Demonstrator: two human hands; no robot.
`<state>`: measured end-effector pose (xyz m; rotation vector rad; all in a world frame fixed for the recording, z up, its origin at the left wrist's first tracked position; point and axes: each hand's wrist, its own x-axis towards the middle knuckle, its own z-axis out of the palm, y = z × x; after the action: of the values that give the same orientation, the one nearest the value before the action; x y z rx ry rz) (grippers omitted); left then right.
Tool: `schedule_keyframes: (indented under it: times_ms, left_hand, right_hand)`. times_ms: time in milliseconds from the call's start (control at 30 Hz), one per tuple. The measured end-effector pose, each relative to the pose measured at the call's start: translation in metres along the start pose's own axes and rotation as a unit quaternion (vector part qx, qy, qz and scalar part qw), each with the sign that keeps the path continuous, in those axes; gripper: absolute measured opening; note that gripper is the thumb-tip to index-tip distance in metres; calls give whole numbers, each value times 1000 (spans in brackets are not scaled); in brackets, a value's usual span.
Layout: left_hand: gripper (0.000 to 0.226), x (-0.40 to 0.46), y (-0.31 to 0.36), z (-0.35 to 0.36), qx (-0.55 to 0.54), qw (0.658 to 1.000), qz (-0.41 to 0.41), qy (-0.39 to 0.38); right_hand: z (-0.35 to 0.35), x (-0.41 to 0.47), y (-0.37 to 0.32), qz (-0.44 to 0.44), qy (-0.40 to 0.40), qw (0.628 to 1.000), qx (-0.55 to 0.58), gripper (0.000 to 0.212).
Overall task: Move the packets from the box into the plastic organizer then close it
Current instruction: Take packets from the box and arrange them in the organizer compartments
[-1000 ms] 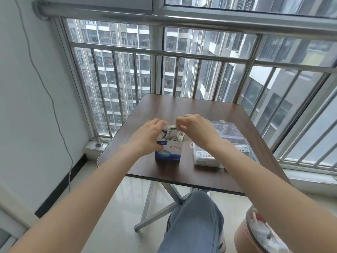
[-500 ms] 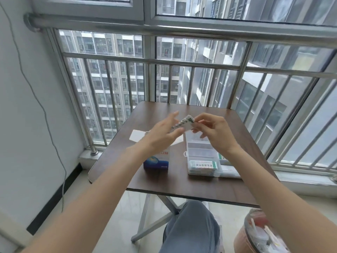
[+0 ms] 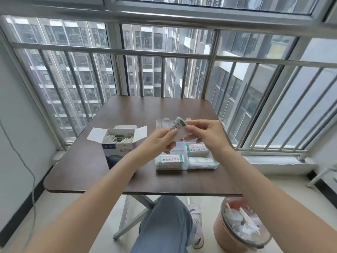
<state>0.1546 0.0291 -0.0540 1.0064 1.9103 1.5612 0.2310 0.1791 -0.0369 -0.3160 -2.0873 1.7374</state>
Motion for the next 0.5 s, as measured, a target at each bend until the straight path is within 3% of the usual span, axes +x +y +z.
schedule_keyframes:
  times_ms: [100,167,233,367,433,500]
  left_hand:
    - [25,9,-9,7,2,999,-5,38]
    - [24,15,-18,6,26,996,-5,82]
    - [26,20,-28,2,69,991,6,116]
    - [25,19,-42,-5,188,969,9,159]
    - [22,17,-44,-4,219,960,15,176]
    - [24,16,-47,-3,250,950,23,186]
  right_hand:
    - [-5,7,6,40,13,999,-13,19]
    - [-6,13,12,50,24,998,2,11]
    - [-8,19,19,57,36,997,29,3]
    - [-8,32,32,89,35,993,64,11]
    - [-7,36,40,98,28,994,28,3]
    - [-4,38,48,99,13,993,-62,9]
